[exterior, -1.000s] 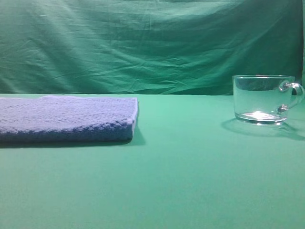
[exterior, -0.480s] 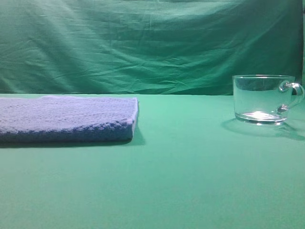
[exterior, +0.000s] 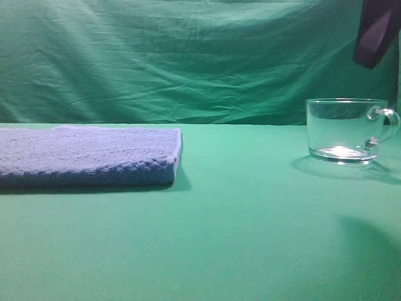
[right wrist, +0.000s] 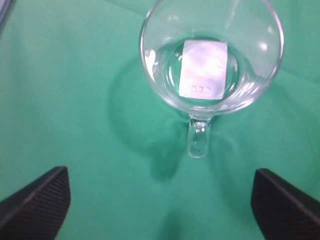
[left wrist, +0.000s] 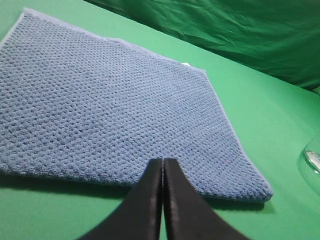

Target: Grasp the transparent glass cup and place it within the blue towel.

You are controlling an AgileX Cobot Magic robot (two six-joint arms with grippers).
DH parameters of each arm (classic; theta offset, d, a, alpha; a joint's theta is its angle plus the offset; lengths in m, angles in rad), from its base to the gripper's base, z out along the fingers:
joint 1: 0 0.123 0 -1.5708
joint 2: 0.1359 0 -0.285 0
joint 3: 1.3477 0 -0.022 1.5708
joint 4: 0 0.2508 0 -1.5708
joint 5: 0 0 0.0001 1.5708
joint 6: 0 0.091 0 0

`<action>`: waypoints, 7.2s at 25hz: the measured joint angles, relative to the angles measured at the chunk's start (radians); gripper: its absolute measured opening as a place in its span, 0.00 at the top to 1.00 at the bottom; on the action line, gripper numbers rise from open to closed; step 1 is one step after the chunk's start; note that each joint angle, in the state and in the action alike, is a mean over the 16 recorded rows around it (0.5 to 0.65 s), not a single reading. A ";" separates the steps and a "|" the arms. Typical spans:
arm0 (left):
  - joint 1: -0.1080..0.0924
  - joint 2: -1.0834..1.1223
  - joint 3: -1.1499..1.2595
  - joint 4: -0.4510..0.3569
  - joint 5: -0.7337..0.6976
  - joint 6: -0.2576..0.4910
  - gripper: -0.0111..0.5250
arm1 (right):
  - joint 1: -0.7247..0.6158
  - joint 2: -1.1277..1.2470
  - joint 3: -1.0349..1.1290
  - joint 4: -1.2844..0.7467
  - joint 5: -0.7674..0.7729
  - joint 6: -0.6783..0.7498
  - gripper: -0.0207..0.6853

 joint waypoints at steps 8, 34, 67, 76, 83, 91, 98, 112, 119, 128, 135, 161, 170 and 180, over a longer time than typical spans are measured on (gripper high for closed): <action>0.000 0.000 0.000 0.000 0.000 0.000 0.98 | 0.000 0.088 -0.001 -0.004 -0.124 -0.038 0.41; 0.000 0.000 0.000 0.000 0.000 0.000 0.98 | 0.298 0.267 -0.620 -0.060 0.051 -0.088 0.83; 0.000 0.000 0.000 0.000 0.000 0.000 0.98 | 0.557 0.730 -1.240 -0.100 0.322 0.223 0.47; 0.000 0.000 0.000 0.000 0.000 0.000 0.98 | 0.526 0.491 -1.165 -0.193 0.475 0.390 0.86; 0.000 0.000 0.000 0.000 0.000 0.000 0.98 | 0.519 0.196 -0.907 -0.261 0.407 0.442 0.97; 0.000 0.000 0.000 0.000 0.000 0.000 0.98 | 0.519 -0.222 -0.445 -0.288 0.209 0.457 0.97; 0.000 0.000 0.000 0.000 0.000 0.000 0.98 | 0.519 -0.554 -0.098 -0.278 0.079 0.459 0.97; 0.000 0.000 0.000 0.000 0.000 0.000 0.98 | 0.518 -0.903 0.126 -0.309 0.166 0.473 0.97; 0.000 0.000 0.000 0.000 0.000 0.000 0.98 | 0.459 -0.968 0.127 -0.384 0.164 0.507 0.97; 0.000 0.000 0.000 0.000 0.000 0.000 0.98 | 0.204 -1.124 0.197 -0.448 0.058 0.516 0.97; 0.000 0.000 0.000 0.000 0.000 0.000 0.98 | -0.027 -1.293 0.395 -0.449 -0.126 0.492 0.97; 0.000 0.000 0.000 0.000 0.000 0.000 0.98 | -0.227 -1.596 0.904 -0.383 -0.277 0.539 0.97; 0.000 0.000 0.000 0.000 0.000 0.000 0.98 | -0.227 -1.596 0.905 -0.382 -0.254 0.538 0.97; 0.000 0.000 0.000 0.000 0.000 0.000 0.98 | -0.228 -1.596 0.905 -0.382 -0.252 0.538 0.97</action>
